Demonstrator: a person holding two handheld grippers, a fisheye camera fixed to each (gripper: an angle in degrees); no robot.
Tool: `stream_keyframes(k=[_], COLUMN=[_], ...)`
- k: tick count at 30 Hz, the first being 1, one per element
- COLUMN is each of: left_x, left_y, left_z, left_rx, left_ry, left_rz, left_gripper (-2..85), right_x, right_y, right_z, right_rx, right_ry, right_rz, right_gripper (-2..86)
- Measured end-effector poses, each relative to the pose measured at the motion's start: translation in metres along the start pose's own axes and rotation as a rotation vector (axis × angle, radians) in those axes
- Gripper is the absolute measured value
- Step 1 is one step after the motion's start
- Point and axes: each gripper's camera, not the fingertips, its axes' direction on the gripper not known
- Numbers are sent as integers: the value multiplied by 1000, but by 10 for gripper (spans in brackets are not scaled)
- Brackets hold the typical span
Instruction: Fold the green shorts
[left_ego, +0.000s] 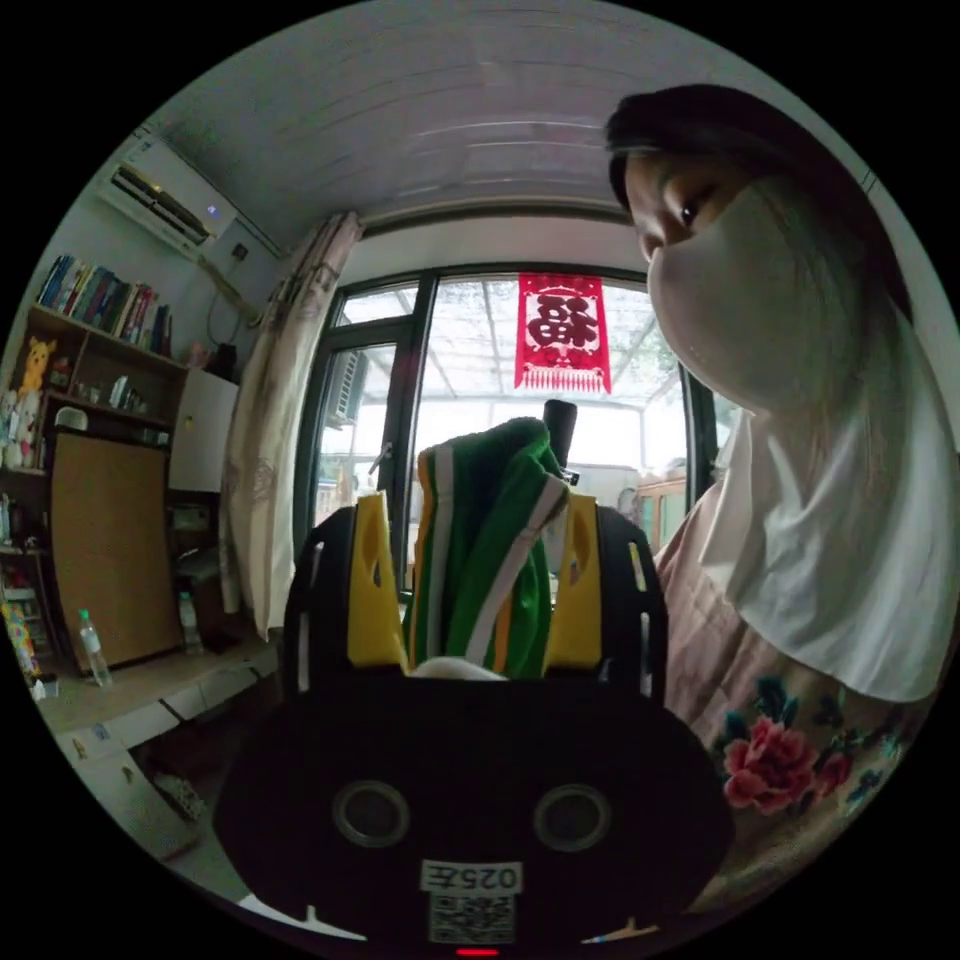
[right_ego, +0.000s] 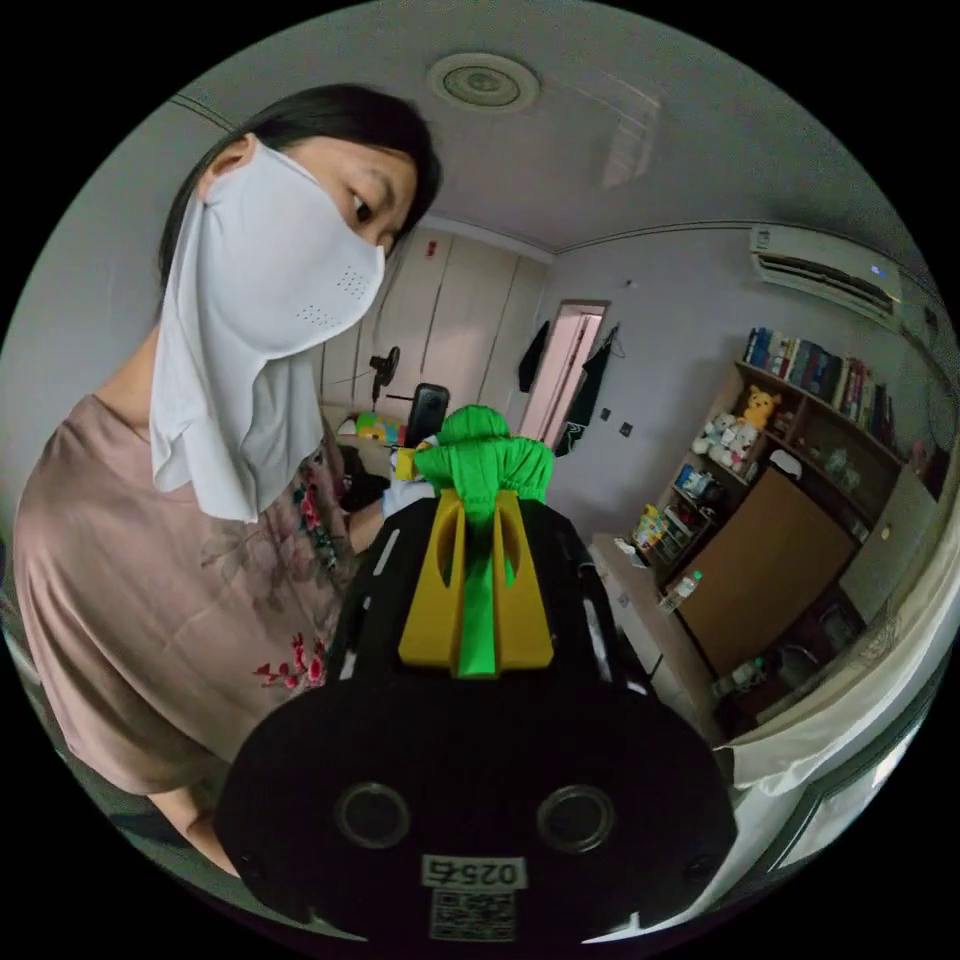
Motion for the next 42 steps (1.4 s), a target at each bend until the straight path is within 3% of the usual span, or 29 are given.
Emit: stream_keyframes(k=[4,9,11,16,22,25,30,35,42], left_x=[-8,-24,-27,-35,-33,-18,3,28,56], left_y=[-18,-38,-41,-52,-75,-95,-132,-175,-236], left_z=[12,59,66,81,100,113,133,143,133], left_rx=[-12,-65,-10,0,-82,-160,-262,-331,-290], left_ry=[159,566,588,537,398,321,264,160,70], left_rz=[16,-26,-34,-106,-130,-59,9,90,202], left_gripper=[193,140,104,61,46,46,49,54,62], right_x=[-11,-7,-1,10,6,4,15,19,30], right_y=[-8,-10,-8,4,24,12,-15,-52,-93], right_z=[13,42,51,70,91,98,115,136,153], right_rx=[18,67,89,113,253,197,96,41,208], right_ry=[-77,-283,-334,-336,-137,-45,-159,-112,-191], right_rz=[-11,6,25,108,311,317,278,228,164], right_gripper=[41,43,44,68,143,144,162,163,95])
